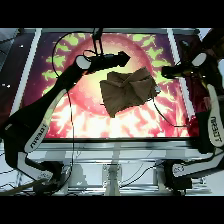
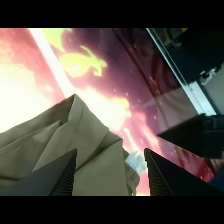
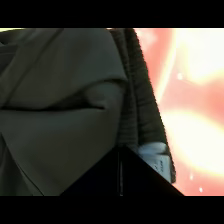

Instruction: Fold the clothes and pants, and hang the long-sleeved shirts on hangers.

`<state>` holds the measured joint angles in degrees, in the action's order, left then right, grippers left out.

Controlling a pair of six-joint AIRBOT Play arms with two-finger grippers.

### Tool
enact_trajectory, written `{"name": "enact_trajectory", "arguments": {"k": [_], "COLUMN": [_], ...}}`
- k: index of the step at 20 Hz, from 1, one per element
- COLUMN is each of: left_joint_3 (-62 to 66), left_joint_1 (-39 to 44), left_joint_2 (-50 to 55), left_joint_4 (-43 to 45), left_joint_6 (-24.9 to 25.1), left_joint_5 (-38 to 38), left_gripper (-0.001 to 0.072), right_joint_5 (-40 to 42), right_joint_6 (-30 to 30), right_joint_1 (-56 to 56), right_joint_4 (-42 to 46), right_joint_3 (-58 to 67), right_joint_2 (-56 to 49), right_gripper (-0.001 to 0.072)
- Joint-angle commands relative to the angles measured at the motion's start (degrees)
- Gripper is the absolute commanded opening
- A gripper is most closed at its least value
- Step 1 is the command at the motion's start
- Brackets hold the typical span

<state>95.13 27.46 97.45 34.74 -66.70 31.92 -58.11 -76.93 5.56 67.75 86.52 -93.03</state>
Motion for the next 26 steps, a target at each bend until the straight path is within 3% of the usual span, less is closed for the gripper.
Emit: {"name": "enact_trajectory", "arguments": {"k": [1,2,3,6,12,17,21,26], "left_joint_3": [0.0,0.0,0.0,0.0,0.0,-0.1,-0.1,-0.1], "left_joint_1": [-2.3,-2.3,-2.3,-2.3,-2.3,-2.3,-2.3,-2.3], "left_joint_2": [-0.3,-0.3,-0.3,-0.3,-0.2,1.1,1.3,1.3], "left_joint_4": [-0.1,-0.1,-0.1,-0.1,-0.1,-0.1,-0.1,-0.1], "left_joint_6": [0.0,0.0,0.0,0.0,0.0,0.0,0.0,0.0], "left_joint_5": [7.0,7.1,7.1,6.9,6.9,7.0,7.0,7.0], "left_gripper": [0.0484,0.0484,0.0484,0.0484,0.0484,0.0484,0.0485,0.0484], "right_joint_5": [8.1,9.5,10.1,6.0,-7.4,-8.5,-5.3,-6.4], "right_joint_6": [6.2,7.1,7.7,10.2,14.3,15.1,13.5,5.3], "right_joint_1": [-1.8,-2.5,-3.0,-4.0,-4.9,-5.3,-5.9,-5.9], "right_joint_4": [-5.3,-4.2,-2.4,4.1,4.3,6.8,11.2,12.5], "right_joint_3": [1.3,1.9,3.0,7.5,15.2,15.4,15.5,18.2], "right_joint_2": [-5.6,-6.1,-6.6,-8.9,-14.4,-14.5,-15.5,-19.6], "right_gripper": [0.0214,0.0466,0.0488,0.0488,0.0507,0.0506,0.0507,0.0507]}}
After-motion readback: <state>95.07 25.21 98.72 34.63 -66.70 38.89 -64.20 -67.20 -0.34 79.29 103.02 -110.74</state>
